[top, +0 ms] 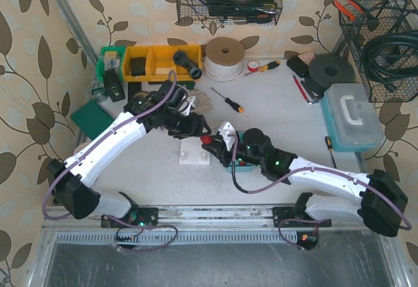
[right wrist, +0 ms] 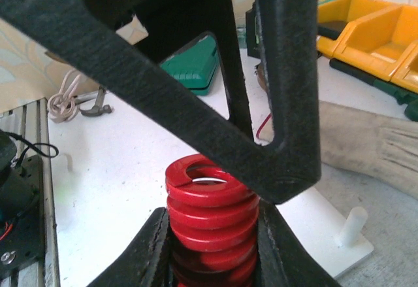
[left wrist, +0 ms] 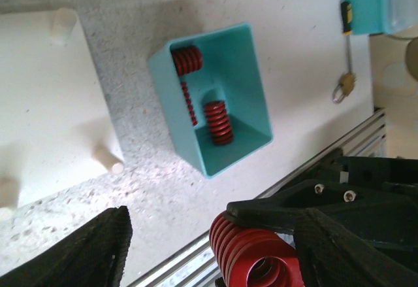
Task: Install the large spring
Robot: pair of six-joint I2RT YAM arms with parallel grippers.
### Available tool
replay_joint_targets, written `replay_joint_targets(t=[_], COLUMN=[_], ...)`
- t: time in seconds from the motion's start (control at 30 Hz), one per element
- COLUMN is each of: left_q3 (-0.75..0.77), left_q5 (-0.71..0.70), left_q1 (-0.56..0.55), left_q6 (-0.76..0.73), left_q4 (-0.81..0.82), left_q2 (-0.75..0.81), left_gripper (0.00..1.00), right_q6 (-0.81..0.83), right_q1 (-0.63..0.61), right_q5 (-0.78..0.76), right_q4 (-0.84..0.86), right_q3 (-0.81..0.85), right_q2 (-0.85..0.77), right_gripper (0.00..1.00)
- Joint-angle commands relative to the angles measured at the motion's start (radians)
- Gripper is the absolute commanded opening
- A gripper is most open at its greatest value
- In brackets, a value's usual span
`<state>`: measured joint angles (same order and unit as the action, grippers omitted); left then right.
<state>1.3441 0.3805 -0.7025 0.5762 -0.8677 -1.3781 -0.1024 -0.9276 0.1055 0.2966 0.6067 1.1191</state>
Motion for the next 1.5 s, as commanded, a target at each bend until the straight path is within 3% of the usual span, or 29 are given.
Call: replay_joint_targets(t=[0.0, 0.33, 0.77, 1.47], left_q3=[0.069, 0.072, 0.054, 0.058], left_q5=[-0.037, -0.015, -0.005, 0.001], left_q1=[-0.014, -0.055, -0.072, -0.09], left_q6=[-0.065, -0.039, -0.03, -0.035], left_q4=[-0.159, -0.141, -0.137, -0.134], left_q2=[-0.015, -0.019, -0.023, -0.044], left_gripper=[0.7, 0.62, 0.62, 0.45], right_q6=[0.021, 0.031, 0.034, 0.03], right_q1=[-0.012, -0.029, -0.033, -0.035], right_q5=[0.012, -0.004, -0.009, -0.031], right_q4=[0.045, 0.032, 0.031, 0.021], right_q3=[0.019, 0.037, 0.041, 0.048], right_q2=[0.014, 0.043, 0.053, 0.065], right_gripper=[0.0, 0.0, 0.0, 0.0])
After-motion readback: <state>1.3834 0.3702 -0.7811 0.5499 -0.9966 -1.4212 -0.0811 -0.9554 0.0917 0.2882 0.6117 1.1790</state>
